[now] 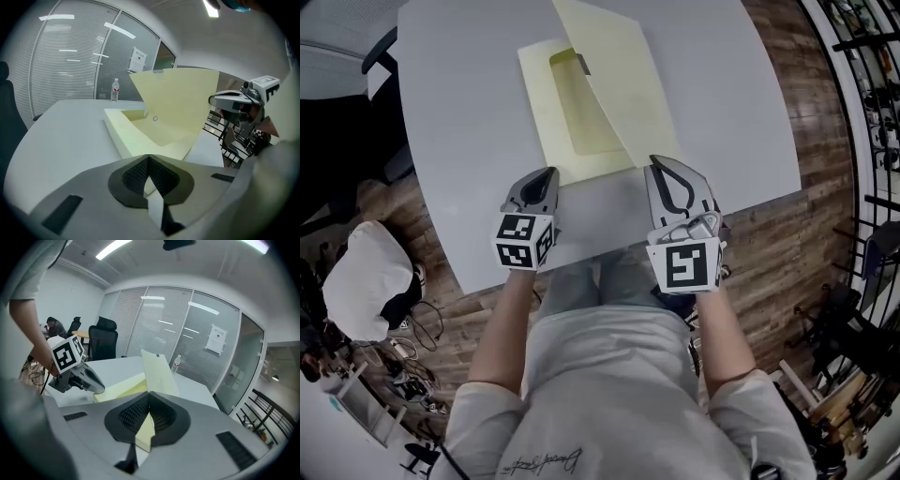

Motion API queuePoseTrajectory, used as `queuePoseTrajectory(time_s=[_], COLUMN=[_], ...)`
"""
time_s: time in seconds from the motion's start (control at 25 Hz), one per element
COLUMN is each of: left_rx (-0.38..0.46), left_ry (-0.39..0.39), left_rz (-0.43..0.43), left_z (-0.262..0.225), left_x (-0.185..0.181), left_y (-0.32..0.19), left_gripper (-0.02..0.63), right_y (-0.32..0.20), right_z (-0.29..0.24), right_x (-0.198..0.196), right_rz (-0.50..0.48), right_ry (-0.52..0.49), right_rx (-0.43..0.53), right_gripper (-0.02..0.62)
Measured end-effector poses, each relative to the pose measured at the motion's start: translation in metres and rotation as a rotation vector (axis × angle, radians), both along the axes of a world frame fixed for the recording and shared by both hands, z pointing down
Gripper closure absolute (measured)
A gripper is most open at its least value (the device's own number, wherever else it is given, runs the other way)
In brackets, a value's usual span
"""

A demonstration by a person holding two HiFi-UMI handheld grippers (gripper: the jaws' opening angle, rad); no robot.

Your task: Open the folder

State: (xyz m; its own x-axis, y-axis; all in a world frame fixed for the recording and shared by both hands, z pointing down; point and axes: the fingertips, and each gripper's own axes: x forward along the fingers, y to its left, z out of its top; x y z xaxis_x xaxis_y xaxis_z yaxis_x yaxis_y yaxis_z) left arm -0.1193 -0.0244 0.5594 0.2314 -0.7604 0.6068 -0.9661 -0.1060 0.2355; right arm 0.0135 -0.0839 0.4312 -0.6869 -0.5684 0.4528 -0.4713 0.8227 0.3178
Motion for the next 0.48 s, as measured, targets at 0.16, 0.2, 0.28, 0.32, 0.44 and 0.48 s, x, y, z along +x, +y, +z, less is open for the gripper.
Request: queuePoseTrajectory(time_s=[0.16, 0.2, 0.28, 0.32, 0.44, 0.48], left_rx=[-0.006, -0.007, -0.011, -0.014, -0.022, -0.024], left_ry=[-0.046, -0.056, -0.059, -0.057, -0.061, -0.063], left_rz=[0.013, 0.016, 0.013, 0.009, 0.004, 0.003], left_z=[0.001, 0.0, 0.0, 0.001, 0.002, 0.002], left_x=[0.0, 0.0, 0.0, 0.0, -0.002, -0.002], left_y=[0.001, 0.001, 0.0, 0.0, 0.002, 0.002], left_gripper=[0.597, 0.597, 0.597, 0.597, 0.598, 0.597], right_y=[-0.013, -0.016, -0.023, -0.027, -0.038, -0.042], right_z=[-0.007, -0.008, -0.008, -0.008, -0.006, -0.004], right_x=[0.02, 0.027, 0.041, 0.047, 0.068, 0.076], right_rz=[0.069, 0.091, 0.136, 0.156, 0.21, 0.226], right_ry=[-0.081, -0.095, -0.114, -0.128, -0.153, -0.154], right_rx=[-0.042, -0.056, -0.082, -0.089, -0.118, -0.123], right_gripper=[0.571, 0.571, 0.571, 0.571, 0.571, 0.571])
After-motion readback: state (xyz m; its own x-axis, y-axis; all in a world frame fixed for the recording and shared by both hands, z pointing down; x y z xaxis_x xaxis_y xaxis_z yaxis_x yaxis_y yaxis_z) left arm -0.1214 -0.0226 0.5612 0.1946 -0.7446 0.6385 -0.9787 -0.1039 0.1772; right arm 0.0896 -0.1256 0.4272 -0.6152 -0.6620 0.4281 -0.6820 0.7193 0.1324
